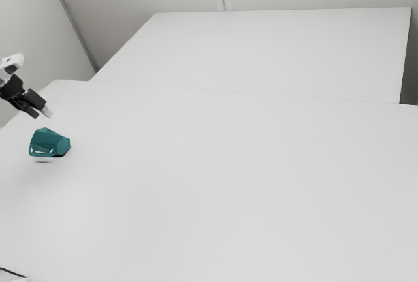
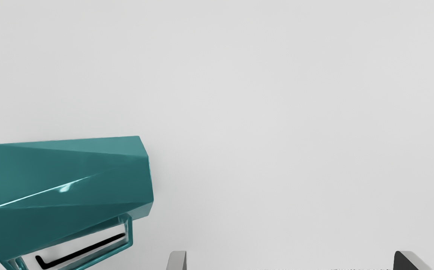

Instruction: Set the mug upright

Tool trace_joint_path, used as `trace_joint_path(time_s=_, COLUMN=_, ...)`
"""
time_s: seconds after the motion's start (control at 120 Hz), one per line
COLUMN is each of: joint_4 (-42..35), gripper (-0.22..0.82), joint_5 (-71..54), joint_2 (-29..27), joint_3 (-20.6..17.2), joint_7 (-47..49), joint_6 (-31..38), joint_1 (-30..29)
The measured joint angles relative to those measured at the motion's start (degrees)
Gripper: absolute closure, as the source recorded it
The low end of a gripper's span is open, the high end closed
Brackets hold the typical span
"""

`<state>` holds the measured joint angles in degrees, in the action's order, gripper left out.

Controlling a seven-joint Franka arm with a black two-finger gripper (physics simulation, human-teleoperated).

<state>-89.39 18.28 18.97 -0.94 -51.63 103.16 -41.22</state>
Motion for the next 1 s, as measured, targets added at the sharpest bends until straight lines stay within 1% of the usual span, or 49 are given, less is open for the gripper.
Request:
trace_joint_path(time_s=0.1, joint_4=3.0, gripper=0.0, joint_5=0.8, joint_2=3.3, joint_3=0.1, joint_7=-2.8, joint_6=-1.2, joint_1=-2.4)
trace_joint_path(time_s=0.167, joint_4=5.8, gripper=0.0, joint_5=1.5, joint_2=6.5, joint_3=0.1, joint_7=-4.4, joint_6=-1.6, joint_1=-3.7)
trace_joint_path(time_s=0.25, joint_4=9.3, gripper=0.0, joint_5=2.4, joint_2=9.9, joint_3=0.3, joint_7=-6.1, joint_6=-1.9, joint_1=-4.6)
trace_joint_path(time_s=0.317, joint_4=12.1, gripper=0.0, joint_5=2.8, joint_2=12.7, joint_3=1.1, joint_7=-7.3, joint_6=-2.1, joint_1=-4.8)
trace_joint_path(time_s=0.483, joint_4=18.0, gripper=0.0, joint_5=3.9, joint_2=18.1, joint_3=1.6, joint_7=-9.5, joint_6=-1.9, joint_1=-5.5)
trace_joint_path(time_s=0.658, joint_4=22.7, gripper=0.0, joint_5=5.5, joint_2=22.0, joint_3=1.8, joint_7=-11.2, joint_6=-1.4, joint_1=-6.3)
trace_joint_path(time_s=1.0, joint_4=24.9, gripper=0.0, joint_5=8.8, joint_2=27.0, joint_3=1.8, joint_7=-13.5, joint_6=1.8, joint_1=-7.2)
